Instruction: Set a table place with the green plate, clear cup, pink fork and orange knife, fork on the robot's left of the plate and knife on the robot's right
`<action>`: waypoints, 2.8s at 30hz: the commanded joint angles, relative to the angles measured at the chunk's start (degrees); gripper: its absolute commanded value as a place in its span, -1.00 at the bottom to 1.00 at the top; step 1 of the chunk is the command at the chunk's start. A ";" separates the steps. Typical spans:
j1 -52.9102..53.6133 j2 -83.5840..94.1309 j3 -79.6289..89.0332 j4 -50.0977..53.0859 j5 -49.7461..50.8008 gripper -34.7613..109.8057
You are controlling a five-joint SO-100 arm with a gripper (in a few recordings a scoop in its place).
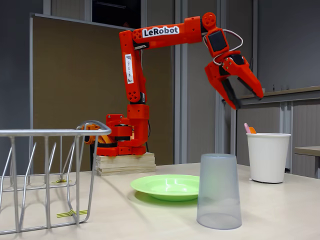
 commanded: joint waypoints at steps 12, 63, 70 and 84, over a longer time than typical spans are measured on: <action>-1.93 0.35 4.04 0.88 -14.77 -0.25; -0.44 -9.93 3.25 -7.03 -12.13 -0.37; -0.79 -10.20 3.08 -7.03 -11.34 -0.41; -1.58 -10.11 2.81 -7.29 -10.63 -0.52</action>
